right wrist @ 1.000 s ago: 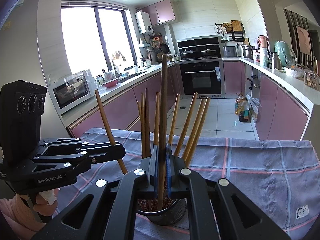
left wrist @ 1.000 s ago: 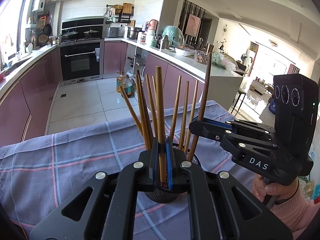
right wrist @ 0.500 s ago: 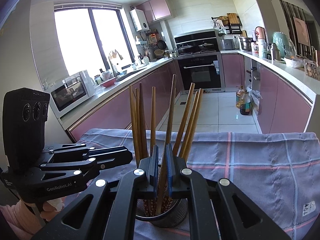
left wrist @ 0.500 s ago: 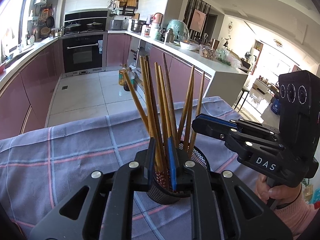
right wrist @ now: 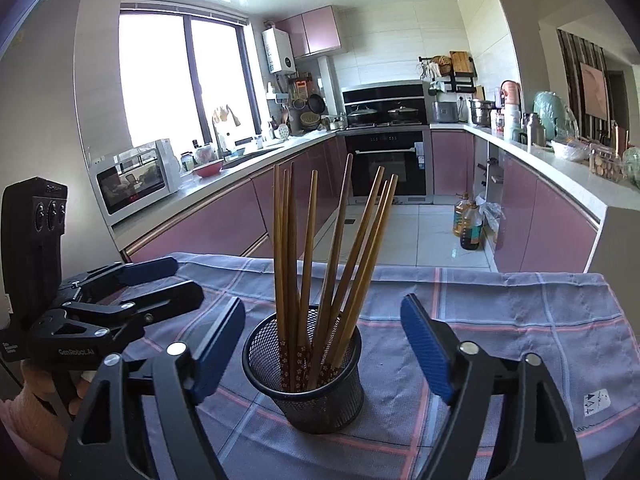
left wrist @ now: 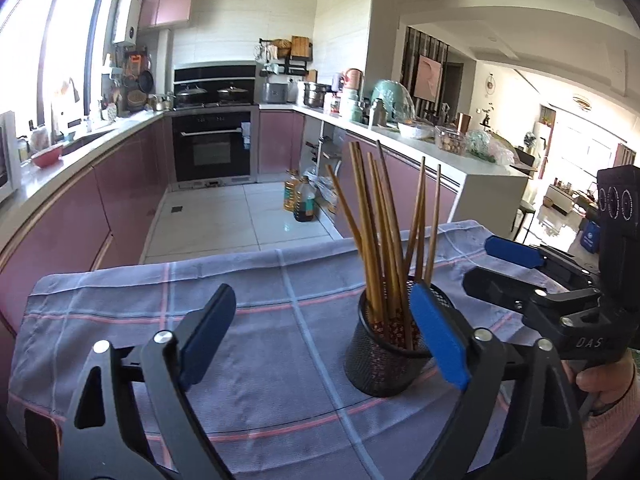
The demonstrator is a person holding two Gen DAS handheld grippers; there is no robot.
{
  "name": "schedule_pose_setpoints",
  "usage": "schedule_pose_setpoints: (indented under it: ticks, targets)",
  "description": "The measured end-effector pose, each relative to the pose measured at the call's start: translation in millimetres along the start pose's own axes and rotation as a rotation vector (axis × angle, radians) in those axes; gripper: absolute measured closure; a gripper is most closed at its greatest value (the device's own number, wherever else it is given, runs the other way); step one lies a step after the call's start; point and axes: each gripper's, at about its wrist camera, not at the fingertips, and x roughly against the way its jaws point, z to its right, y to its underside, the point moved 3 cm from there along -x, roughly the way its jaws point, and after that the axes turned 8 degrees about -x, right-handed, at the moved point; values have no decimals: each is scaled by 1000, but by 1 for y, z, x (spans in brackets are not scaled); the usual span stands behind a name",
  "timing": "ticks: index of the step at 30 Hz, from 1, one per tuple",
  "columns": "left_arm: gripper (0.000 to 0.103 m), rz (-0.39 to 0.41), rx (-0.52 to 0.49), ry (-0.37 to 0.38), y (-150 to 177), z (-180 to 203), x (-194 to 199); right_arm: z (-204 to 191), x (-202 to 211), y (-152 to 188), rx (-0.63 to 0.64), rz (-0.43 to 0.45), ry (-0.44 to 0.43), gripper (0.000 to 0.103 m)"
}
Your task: Organize utensils
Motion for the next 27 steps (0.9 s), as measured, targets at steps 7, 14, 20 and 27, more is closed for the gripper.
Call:
schedule_pose_setpoints:
  ticks: [7,14,20,27]
  targets:
    - [6,70,-2,-151,13,-9,34,-13,10,14,48,63,60,6]
    - [6,136,20,-254,28,-18,71,-24,26,23,70,150,105,6]
    - [6,190,20,-291,37,-12,95,-33,35,33,83,194,107,6]
    - [6,225,21,-318,37,-9,110,-35,37,36,68,209,105,6]
